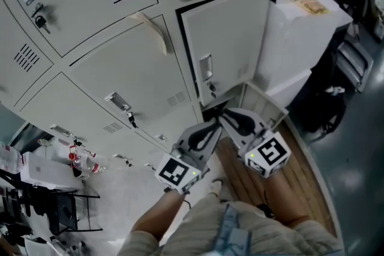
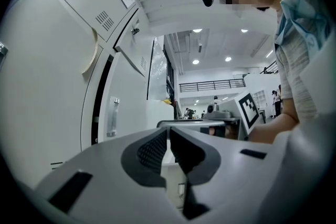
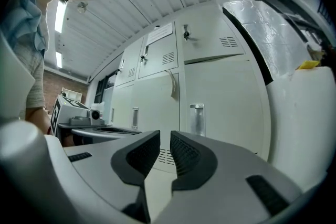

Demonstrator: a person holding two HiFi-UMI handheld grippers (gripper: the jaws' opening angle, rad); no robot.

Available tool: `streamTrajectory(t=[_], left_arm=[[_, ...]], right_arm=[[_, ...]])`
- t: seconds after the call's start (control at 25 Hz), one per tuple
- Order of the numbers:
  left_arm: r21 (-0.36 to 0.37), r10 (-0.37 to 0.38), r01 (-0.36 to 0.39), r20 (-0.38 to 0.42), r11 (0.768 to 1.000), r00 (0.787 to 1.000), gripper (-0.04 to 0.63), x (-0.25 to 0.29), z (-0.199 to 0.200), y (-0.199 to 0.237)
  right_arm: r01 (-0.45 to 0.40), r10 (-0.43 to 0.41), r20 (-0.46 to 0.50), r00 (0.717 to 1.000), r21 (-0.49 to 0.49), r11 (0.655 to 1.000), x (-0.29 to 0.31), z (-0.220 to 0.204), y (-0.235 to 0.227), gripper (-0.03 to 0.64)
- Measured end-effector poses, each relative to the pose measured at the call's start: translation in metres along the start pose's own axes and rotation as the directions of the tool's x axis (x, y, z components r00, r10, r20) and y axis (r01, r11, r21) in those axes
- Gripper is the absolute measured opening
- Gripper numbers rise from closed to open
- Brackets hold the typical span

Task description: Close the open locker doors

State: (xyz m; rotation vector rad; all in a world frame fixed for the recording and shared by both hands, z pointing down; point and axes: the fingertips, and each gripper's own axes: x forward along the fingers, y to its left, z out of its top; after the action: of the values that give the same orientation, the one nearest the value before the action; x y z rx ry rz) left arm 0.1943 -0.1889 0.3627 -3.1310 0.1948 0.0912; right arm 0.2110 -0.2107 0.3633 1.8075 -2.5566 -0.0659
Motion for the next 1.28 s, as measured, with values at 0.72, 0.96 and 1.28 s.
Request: streamTrajectory(t=[0.72, 0.96, 1.28], left_arm=[[-0.017, -0.027, 0.027, 0.011, 0.999, 1.000, 0.005, -0.072, 0.006, -0.115], [-0.019, -0.087, 0.087, 0.018, 0.996, 0.996, 0.005, -0.097, 0.003, -0.134], [-0.021, -0.131, 0.132, 0.044, 0.991, 0.990, 0.005, -0.135, 0.008, -0.138]], right_arm=[[-0.131, 0.131, 0.012, 0.991, 0.007, 0.991, -0.095, 0.005, 0.099, 0.061], [-0.148, 0.148, 0.007, 0.989, -0.018, 0.989, -0.108, 0.004, 0.129, 0.061], [-0.150, 0.150, 0.041, 0.988, 0.000, 0.989, -0.114, 0.008, 0.168, 0.061]])
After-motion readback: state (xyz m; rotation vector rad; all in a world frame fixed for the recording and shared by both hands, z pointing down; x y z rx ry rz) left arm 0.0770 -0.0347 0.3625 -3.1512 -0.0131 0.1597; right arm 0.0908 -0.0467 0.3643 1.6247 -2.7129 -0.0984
